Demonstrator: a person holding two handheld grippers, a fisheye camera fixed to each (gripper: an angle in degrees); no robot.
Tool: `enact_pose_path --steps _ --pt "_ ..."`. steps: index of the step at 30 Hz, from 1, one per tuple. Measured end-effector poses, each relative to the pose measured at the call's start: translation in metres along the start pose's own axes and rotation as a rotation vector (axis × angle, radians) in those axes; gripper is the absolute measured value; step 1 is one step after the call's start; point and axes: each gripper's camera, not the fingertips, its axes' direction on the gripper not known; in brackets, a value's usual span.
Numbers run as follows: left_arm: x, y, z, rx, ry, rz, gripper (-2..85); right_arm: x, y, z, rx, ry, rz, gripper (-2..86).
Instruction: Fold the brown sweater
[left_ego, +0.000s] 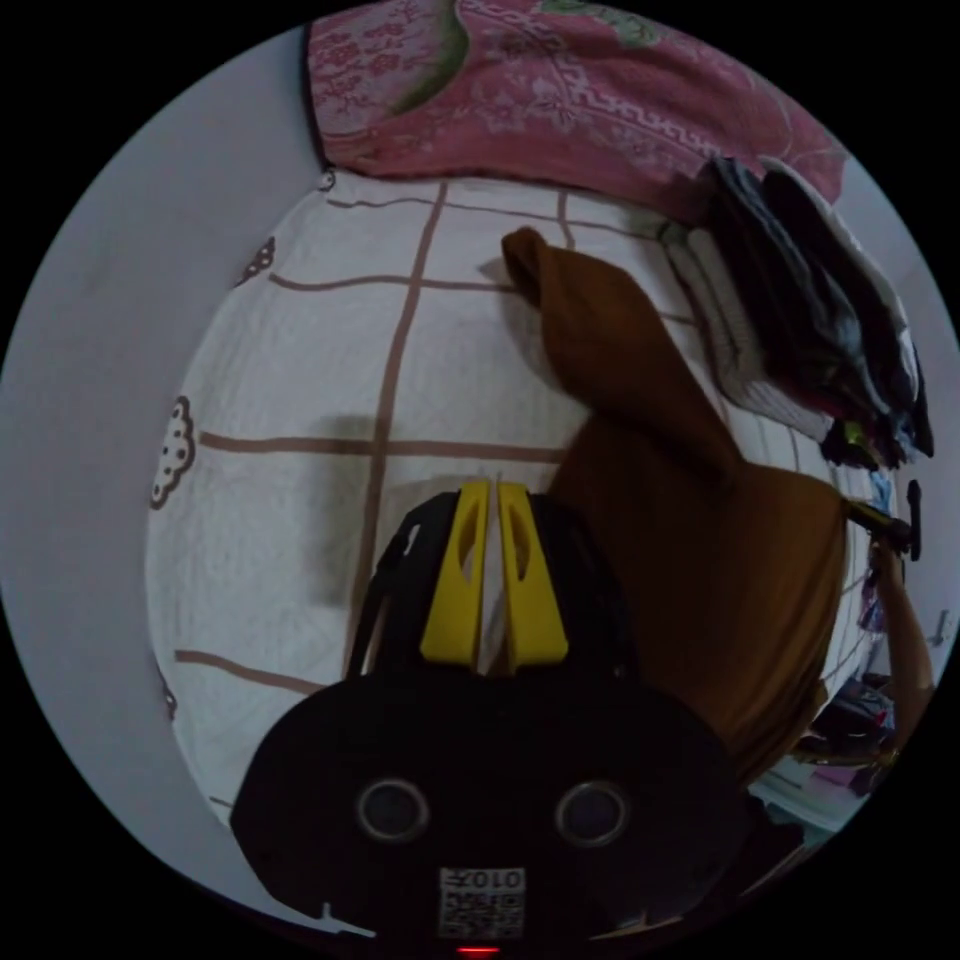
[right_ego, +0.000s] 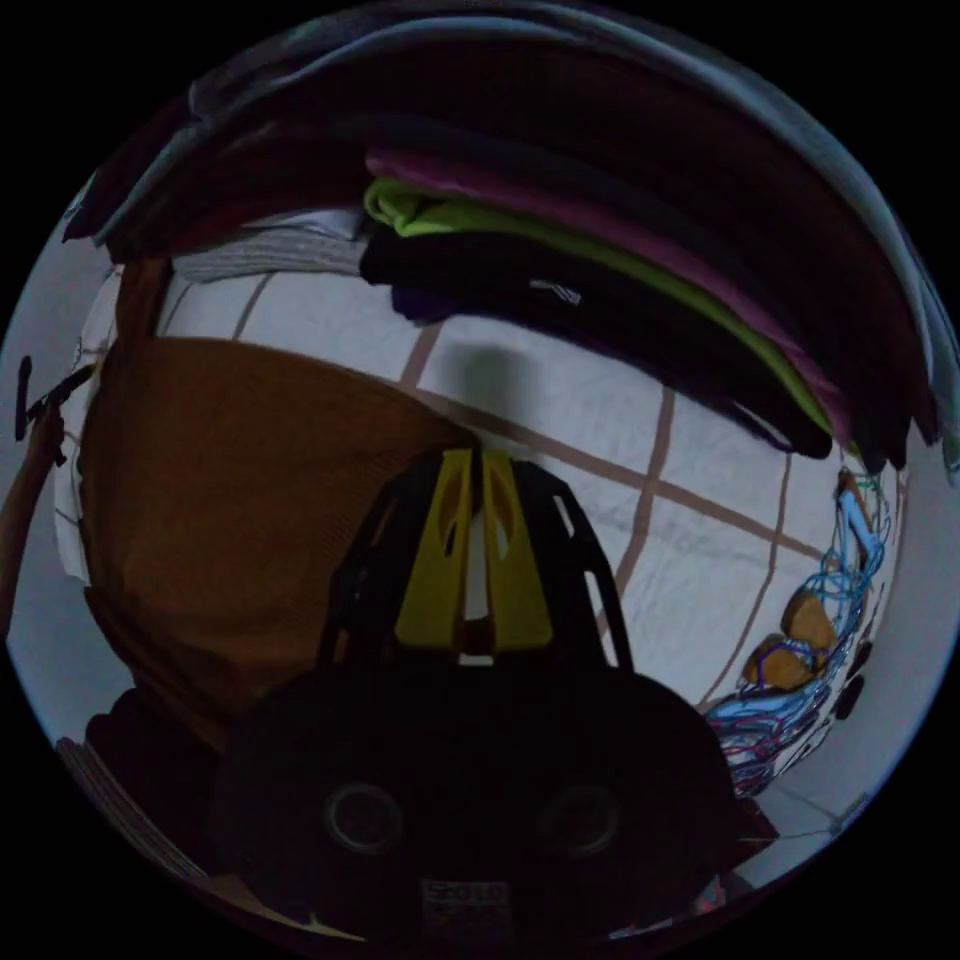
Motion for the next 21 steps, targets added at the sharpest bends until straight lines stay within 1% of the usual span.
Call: enact_pose_path --steps 2,6,8,9,10,11,12,14,17,19,21 --pt "0.005 0.014 -0.004 0.054 0.029 -0.006 3.4 0.0 0.008 0.001 0.009 -0.001 -0.009 4.9" --pt "0.021 0.052 -0.018 0.114 0.054 0.05 6.5 0.013 0.06 -0.016 0.135 0.005 0.054 6.5" --pt "0.043 0.088 -0.023 0.106 0.127 0.186 8.6 0.02 0.093 -0.025 0.196 -0.039 0.088 6.8" --pt "0.05 0.098 -0.023 0.097 0.151 0.235 9.1 0.024 0.118 -0.029 0.228 -0.095 0.094 7.1" --pt "0.068 0.121 -0.023 0.072 0.204 0.347 10.1 0.025 0.142 -0.029 0.229 -0.145 0.085 7.6" --pt "0.088 0.144 -0.021 0.04 0.247 0.455 11.0 0.024 0.154 -0.028 0.216 -0.164 0.081 8.0" --pt "0.097 0.157 -0.02 0.022 0.264 0.503 11.4 0.022 0.179 -0.024 0.181 -0.186 0.084 8.8" --pt "0.137 0.203 -0.011 -0.055 0.341 0.683 12.8 0.016 0.217 -0.012 0.11 -0.227 0.076 10.0" --pt "0.178 0.25 0.001 -0.118 0.431 0.857 13.7 0.005 0.276 0.011 -0.008 -0.285 0.101 11.7" --pt "0.198 0.268 0.009 -0.151 0.435 0.938 13.8 0.0 0.317 0.027 -0.055 -0.325 0.152 11.9" --pt "0.213 0.281 0.017 -0.164 0.421 1.006 13.7 -0.003 0.339 0.038 -0.071 -0.321 0.187 11.7"
